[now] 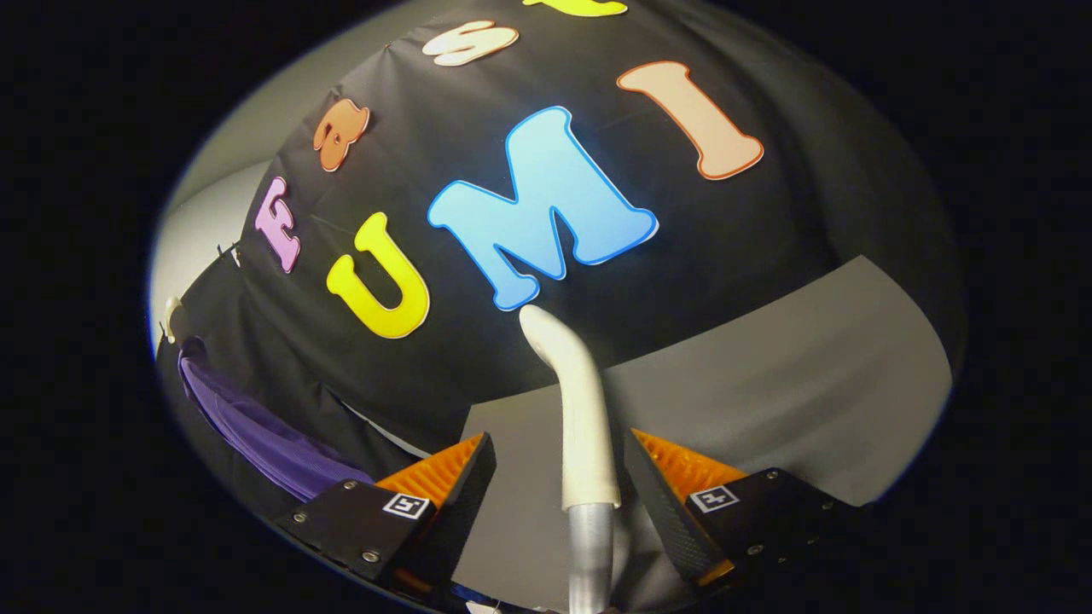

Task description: Iron the clothes twice with a garment steamer, once on the left side and once on the right side.

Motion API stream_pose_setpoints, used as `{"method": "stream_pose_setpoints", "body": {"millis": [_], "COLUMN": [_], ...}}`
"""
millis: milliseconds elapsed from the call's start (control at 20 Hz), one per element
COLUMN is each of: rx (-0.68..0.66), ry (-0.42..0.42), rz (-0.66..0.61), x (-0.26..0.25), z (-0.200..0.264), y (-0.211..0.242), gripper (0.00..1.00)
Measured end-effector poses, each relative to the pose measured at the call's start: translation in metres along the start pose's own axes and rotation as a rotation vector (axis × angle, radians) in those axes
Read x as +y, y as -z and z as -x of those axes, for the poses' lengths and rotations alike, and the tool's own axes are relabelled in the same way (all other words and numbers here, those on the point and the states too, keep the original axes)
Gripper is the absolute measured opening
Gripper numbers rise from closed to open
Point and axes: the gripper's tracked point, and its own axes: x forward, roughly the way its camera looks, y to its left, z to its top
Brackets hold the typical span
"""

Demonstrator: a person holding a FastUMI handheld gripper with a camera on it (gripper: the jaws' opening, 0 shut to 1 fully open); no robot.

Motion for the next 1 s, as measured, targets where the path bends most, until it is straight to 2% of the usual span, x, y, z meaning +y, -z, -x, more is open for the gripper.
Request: {"method": "stream_pose_setpoints", "body": {"millis": [300,450,550,650,700,850,1000], "rx": [0.186,0.229,0.249,0.280,0.297,0.285,0.269], "ry": [-0.073,-0.097,-0.097,-0.081,-0.103,-0.120,-0.129], "rz": [-0.080,-0.124,-0.172,-0.236,-0.272,-0.320,-0.314], "x": [-0.002,0.001,0.001,-0.005,-0.002,-0.002,0.001], "z": [-0.034,-0.045,-0.052,-0.059,-0.059,-0.056,-0.054], "y": [0.030,0.037,0.038,0.041,0.044,0.041,0.040], "gripper": [0.94,0.93,0.84,0.69,0.49,0.42,0.38]}}
